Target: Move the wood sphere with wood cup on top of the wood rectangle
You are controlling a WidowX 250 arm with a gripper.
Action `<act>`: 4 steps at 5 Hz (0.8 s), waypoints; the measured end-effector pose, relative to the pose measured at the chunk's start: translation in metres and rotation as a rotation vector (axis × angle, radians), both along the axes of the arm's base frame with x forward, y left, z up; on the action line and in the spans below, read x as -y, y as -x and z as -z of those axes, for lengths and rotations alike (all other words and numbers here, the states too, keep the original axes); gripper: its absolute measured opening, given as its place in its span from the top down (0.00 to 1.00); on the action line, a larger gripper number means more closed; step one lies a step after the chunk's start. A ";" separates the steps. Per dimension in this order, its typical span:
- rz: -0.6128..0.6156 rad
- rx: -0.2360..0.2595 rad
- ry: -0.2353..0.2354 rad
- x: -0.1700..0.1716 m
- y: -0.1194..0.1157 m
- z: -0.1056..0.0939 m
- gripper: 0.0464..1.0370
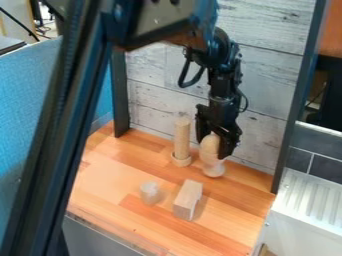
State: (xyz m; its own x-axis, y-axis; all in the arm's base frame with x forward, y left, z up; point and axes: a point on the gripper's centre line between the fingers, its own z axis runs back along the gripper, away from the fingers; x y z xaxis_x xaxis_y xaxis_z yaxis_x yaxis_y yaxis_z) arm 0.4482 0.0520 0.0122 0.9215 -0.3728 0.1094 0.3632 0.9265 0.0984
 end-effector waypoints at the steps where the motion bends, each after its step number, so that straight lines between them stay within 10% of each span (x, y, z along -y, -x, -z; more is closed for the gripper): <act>1: -0.023 -0.023 -0.021 -0.002 -0.003 -0.001 0.11; 4: -0.004 -0.060 0.044 0.002 0.006 -0.007 0.04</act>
